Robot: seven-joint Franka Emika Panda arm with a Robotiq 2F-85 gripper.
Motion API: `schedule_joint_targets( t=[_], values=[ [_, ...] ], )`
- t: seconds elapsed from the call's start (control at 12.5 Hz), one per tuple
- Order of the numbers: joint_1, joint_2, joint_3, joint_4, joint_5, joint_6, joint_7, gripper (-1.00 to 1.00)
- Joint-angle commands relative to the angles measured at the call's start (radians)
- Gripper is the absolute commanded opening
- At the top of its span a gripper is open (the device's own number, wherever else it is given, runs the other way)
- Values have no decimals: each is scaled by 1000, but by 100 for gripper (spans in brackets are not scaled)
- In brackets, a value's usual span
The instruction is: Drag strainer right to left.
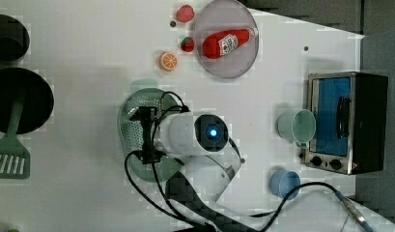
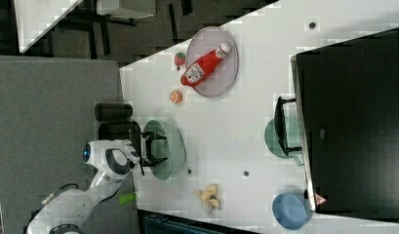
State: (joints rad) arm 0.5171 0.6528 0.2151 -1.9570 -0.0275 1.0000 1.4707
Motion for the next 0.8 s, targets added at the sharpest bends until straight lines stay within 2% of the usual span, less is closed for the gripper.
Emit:
schedule_joint_targets(
  t=[0.08,0.4,0.8],
  values=[
    [-21,-150,-46,22,25,-135,-203,100],
    [-63,-377,-111,22,25,-417,-529,100],
    [-116,-637,-269,22,25,-644,-777,100]
  ],
)
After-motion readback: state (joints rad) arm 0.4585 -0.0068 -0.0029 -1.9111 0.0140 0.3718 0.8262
